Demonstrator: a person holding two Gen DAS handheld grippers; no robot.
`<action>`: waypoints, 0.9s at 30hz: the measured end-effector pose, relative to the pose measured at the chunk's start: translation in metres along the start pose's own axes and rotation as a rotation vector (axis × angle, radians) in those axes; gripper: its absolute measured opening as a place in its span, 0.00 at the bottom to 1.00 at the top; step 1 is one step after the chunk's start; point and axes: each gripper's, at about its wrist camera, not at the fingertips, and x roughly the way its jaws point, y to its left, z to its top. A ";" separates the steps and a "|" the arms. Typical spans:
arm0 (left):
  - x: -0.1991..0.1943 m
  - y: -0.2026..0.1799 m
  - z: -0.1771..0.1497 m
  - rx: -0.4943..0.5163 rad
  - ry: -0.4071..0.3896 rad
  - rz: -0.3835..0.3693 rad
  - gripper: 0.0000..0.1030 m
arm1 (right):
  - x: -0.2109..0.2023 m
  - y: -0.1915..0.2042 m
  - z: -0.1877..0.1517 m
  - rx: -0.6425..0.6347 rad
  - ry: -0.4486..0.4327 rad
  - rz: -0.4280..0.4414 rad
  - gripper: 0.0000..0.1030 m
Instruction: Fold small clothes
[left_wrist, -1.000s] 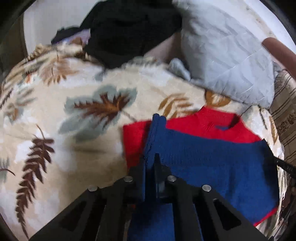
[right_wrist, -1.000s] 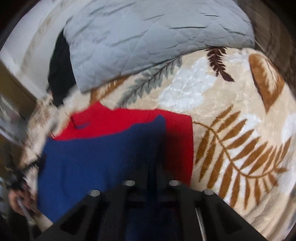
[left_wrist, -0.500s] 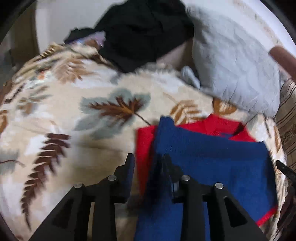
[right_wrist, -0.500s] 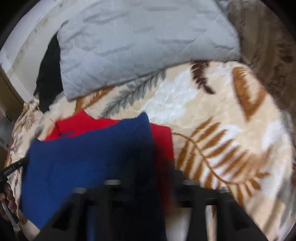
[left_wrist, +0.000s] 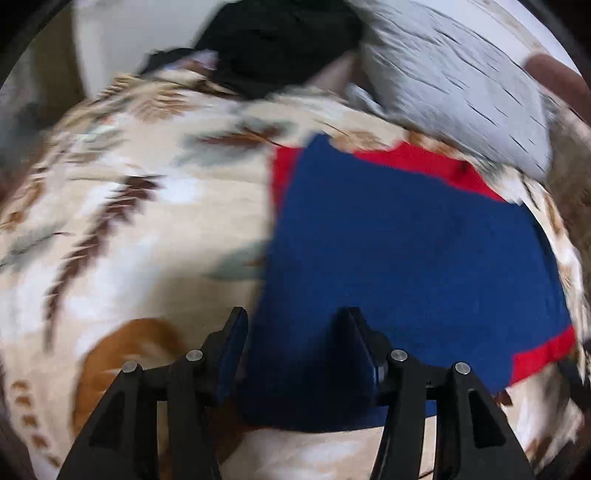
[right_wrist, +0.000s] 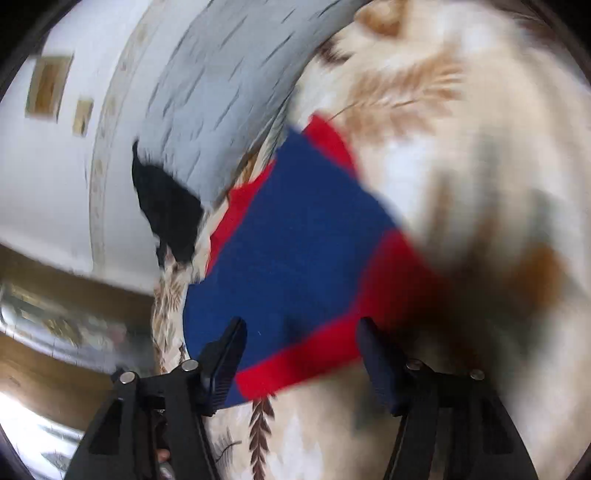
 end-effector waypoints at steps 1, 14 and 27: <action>-0.003 0.003 0.001 -0.018 0.003 -0.013 0.54 | -0.012 -0.004 -0.005 0.003 -0.019 -0.033 0.70; 0.005 -0.026 -0.012 0.027 0.014 -0.062 0.55 | 0.011 -0.022 0.005 0.349 -0.012 0.081 0.74; 0.007 -0.022 -0.012 0.066 0.025 -0.070 0.58 | 0.003 0.016 0.012 -0.034 -0.083 -0.262 0.10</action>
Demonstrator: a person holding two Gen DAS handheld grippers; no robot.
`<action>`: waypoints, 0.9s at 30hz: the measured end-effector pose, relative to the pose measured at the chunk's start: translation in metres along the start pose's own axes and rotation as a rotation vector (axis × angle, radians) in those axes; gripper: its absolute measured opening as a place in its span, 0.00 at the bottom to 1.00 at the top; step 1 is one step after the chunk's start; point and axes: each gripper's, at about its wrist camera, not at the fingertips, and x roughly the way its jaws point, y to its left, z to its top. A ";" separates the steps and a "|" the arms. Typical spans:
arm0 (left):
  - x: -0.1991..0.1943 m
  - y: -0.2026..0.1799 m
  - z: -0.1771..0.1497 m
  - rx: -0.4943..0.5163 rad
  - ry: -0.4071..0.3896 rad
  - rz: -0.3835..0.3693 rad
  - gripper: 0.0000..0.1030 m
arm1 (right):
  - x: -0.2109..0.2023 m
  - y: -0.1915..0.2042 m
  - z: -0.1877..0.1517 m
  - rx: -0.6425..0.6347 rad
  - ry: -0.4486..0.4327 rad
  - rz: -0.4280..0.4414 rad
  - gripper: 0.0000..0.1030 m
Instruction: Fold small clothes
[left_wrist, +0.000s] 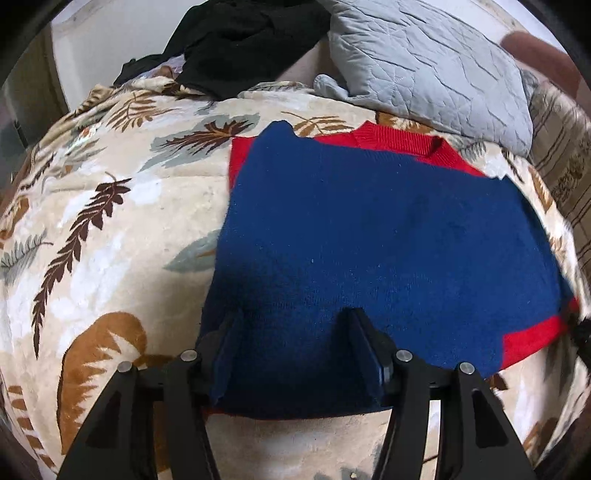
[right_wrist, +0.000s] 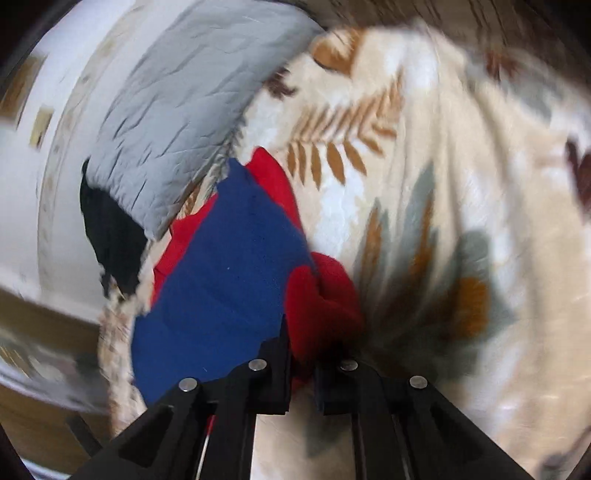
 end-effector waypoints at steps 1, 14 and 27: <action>-0.002 0.002 0.001 -0.016 0.000 -0.003 0.58 | -0.001 -0.003 -0.002 -0.024 0.007 -0.020 0.12; 0.015 -0.007 0.002 0.050 -0.046 0.070 0.67 | -0.013 0.009 0.067 -0.180 0.039 0.181 0.77; 0.019 -0.001 0.000 0.065 -0.065 0.033 0.72 | 0.089 0.014 0.117 -0.206 0.189 -0.019 0.13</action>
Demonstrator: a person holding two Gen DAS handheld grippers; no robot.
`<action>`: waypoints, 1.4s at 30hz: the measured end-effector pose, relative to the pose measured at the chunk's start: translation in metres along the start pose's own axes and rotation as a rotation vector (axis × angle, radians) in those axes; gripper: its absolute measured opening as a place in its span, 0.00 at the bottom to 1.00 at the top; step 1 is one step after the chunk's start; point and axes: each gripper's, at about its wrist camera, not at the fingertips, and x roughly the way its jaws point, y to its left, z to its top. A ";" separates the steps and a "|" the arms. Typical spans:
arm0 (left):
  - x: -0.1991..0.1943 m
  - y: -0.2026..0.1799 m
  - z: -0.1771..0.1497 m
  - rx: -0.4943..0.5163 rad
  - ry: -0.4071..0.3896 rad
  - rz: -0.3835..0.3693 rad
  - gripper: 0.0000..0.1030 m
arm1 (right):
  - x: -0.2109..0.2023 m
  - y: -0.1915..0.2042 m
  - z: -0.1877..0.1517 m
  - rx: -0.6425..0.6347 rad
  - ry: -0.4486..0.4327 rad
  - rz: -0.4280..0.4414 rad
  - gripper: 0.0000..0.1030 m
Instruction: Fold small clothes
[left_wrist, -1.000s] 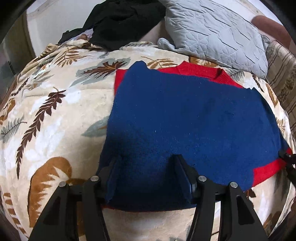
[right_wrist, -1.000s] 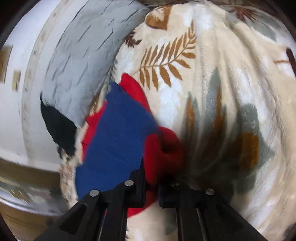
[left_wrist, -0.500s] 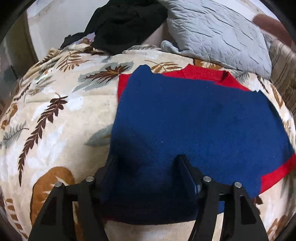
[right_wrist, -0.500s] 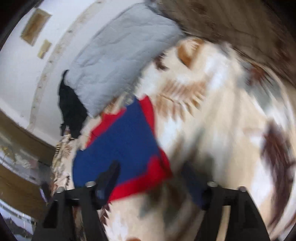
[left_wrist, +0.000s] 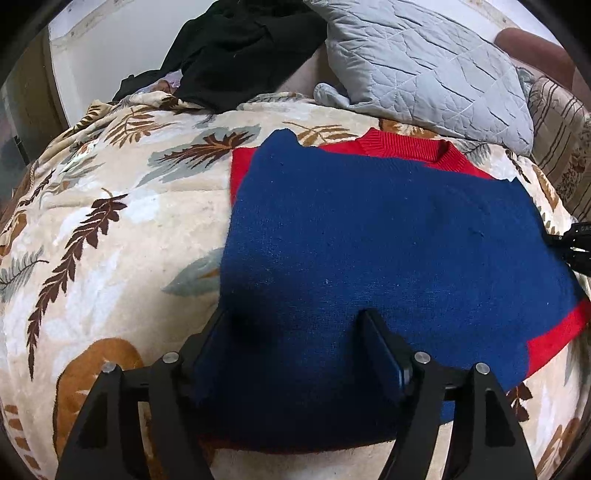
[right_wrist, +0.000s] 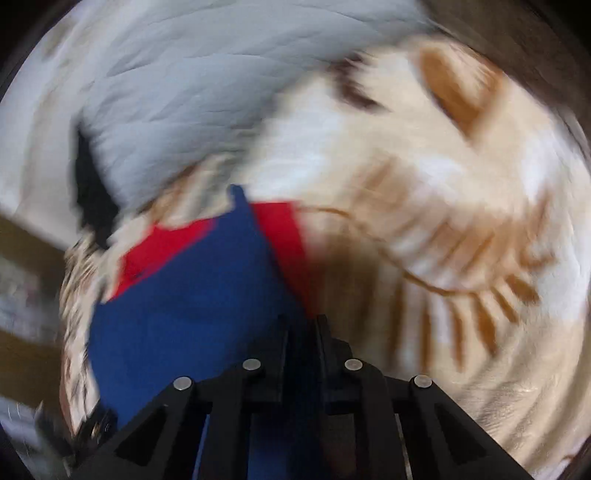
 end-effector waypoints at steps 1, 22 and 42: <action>-0.002 0.001 0.001 0.000 0.008 -0.005 0.71 | -0.001 -0.003 -0.002 0.019 -0.008 0.026 0.14; -0.052 0.042 0.007 -0.136 -0.002 -0.012 0.71 | -0.051 0.068 -0.058 -0.120 -0.090 0.178 0.71; -0.042 0.030 0.002 -0.087 0.053 0.057 0.71 | -0.001 0.094 -0.031 -0.063 -0.014 0.166 0.76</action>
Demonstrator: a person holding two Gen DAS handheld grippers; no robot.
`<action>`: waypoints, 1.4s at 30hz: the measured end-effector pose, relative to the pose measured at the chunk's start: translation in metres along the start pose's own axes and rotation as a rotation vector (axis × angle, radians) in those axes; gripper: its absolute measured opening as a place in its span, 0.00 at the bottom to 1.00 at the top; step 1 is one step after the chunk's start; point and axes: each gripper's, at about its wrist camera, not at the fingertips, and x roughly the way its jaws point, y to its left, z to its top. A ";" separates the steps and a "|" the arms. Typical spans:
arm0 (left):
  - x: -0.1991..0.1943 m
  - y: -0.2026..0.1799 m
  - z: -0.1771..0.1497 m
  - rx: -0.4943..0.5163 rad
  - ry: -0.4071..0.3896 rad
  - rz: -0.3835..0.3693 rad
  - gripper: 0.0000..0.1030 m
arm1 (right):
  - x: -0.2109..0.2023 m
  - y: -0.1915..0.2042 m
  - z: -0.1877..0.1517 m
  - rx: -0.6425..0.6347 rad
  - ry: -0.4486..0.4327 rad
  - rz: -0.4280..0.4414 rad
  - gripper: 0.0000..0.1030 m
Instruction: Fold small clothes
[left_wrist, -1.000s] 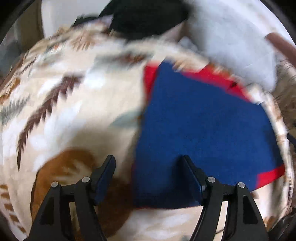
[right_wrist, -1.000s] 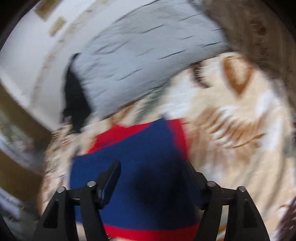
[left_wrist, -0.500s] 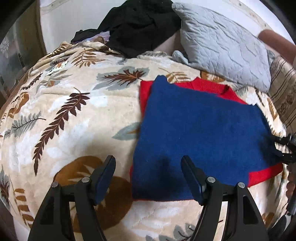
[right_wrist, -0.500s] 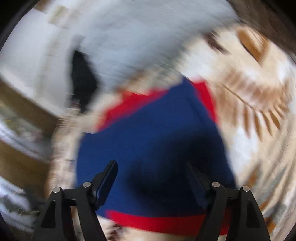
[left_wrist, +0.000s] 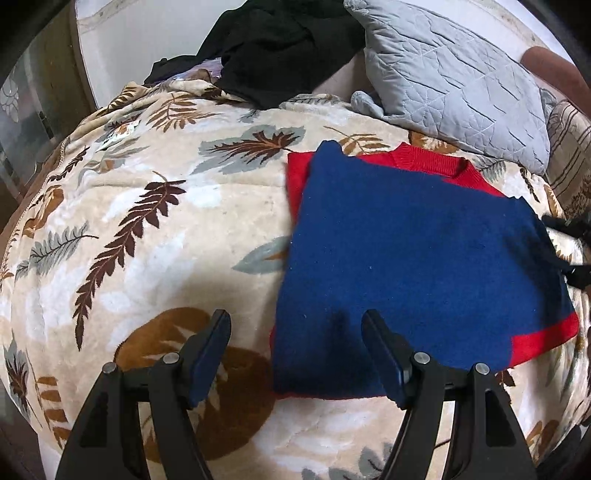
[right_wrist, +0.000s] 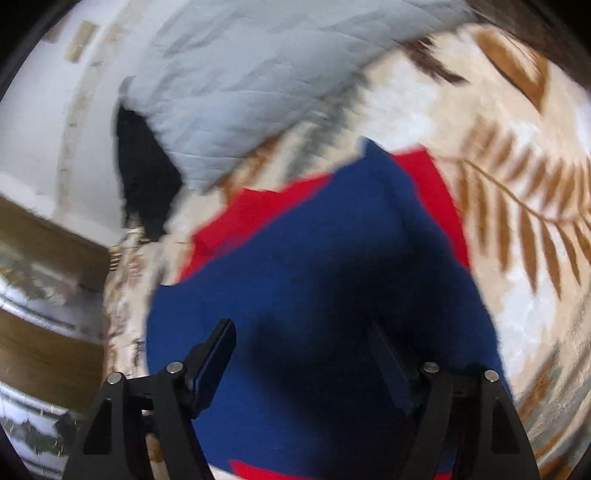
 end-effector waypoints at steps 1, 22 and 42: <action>0.001 0.000 0.000 0.000 0.005 0.002 0.71 | -0.004 0.011 0.001 -0.029 -0.012 0.026 0.76; -0.005 -0.041 0.003 0.031 -0.003 -0.065 0.71 | -0.065 -0.064 -0.136 0.282 -0.039 0.178 0.76; 0.024 -0.064 0.022 0.049 0.010 -0.041 0.71 | -0.070 -0.079 -0.096 0.458 -0.237 0.195 0.76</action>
